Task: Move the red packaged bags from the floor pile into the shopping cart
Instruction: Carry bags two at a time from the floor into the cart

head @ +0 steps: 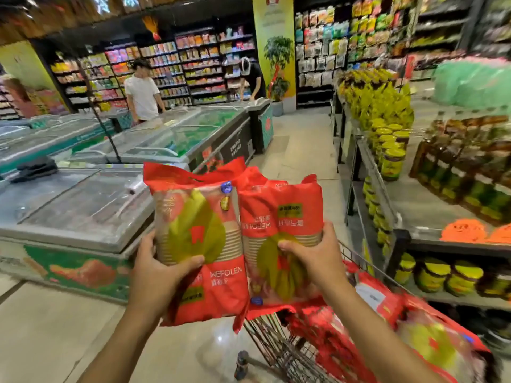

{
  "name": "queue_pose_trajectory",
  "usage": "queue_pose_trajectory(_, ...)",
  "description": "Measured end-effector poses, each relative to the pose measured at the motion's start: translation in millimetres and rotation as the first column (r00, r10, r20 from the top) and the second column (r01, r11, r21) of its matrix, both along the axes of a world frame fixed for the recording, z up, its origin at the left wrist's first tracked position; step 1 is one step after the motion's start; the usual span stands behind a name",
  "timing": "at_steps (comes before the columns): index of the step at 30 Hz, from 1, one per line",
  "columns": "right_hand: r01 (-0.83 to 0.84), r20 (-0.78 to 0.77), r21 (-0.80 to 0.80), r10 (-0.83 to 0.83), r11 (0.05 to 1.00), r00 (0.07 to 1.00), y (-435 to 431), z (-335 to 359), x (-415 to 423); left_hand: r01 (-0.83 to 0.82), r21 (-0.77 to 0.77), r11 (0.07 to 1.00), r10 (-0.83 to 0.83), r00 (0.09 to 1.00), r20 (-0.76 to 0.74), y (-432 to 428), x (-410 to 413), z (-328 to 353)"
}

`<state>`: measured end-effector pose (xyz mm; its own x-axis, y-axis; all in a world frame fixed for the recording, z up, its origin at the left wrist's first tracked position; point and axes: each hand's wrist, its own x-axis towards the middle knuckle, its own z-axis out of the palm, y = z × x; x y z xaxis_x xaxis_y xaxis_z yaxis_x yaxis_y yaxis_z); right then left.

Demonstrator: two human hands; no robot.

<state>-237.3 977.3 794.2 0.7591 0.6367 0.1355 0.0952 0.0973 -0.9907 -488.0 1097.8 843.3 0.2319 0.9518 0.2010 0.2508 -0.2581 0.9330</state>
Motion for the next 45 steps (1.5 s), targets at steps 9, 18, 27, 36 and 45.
queue_pose_trajectory(9, 0.408, -0.006, -0.145, -0.413, 0.901, 0.911, 24.7, -27.8, 57.0, 0.411, -0.180, 0.894, -0.410, 0.911, 0.047, 122.5, 127.5, -53.6)
queue_pose_trajectory(18, 0.649, -0.065, -0.364, -0.714, 0.668, 0.697, -1.4, -89.4, 72.6, 0.685, -0.401, 0.608, -0.739, 0.673, 0.030, 156.7, 237.0, -117.2)
queue_pose_trajectory(27, 0.583, -0.220, -0.558, -0.783, 0.590, 0.582, -30.0, -185.6, 140.2, 0.604, -0.650, 0.461, -0.820, 0.570, -0.051, 152.9, 332.3, -213.5)
queue_pose_trajectory(36, 0.390, -0.208, -0.772, -0.779, 0.503, 0.592, -24.9, -291.5, 211.6, 0.419, -0.765, 0.489, -0.801, 0.563, -0.203, 158.5, 397.1, -302.4)
queue_pose_trajectory(45, 0.243, -0.146, -0.879, -0.716, 0.411, 0.683, -20.2, -275.8, 222.3, 0.422, -0.721, 0.550, -0.815, 0.458, -0.354, 147.1, 412.1, -321.7)
